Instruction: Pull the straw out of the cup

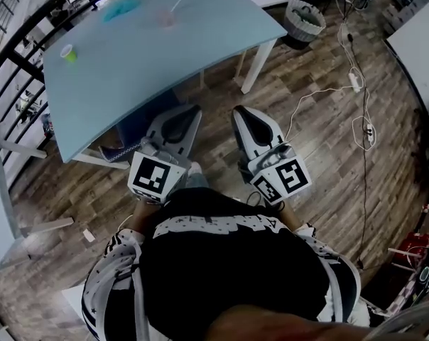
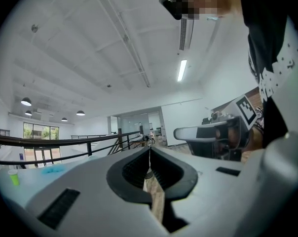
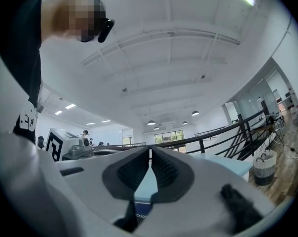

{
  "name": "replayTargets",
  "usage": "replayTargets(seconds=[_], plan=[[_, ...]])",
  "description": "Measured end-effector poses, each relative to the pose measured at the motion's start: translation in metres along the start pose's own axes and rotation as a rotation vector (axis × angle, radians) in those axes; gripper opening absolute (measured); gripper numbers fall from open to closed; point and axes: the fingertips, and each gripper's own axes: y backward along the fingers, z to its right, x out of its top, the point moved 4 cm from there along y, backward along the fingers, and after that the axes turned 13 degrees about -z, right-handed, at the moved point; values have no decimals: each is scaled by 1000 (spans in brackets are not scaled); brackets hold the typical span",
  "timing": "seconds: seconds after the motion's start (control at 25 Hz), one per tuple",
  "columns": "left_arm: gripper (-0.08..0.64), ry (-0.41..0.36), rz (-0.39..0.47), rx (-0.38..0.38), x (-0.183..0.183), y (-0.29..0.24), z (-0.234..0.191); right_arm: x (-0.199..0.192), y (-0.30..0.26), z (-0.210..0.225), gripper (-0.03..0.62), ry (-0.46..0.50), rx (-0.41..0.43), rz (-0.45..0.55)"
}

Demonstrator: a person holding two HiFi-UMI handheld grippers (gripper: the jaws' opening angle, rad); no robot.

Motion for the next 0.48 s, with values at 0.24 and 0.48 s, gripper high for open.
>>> replayTargets(seconds=[0.24,0.48], plan=[[14,15,11,0,-1,-16,-32,6,-30,20,28,4,-20,-10],[14,30,3,-9,2,-32,-54,12,-53,27,28,6,-15,-29]])
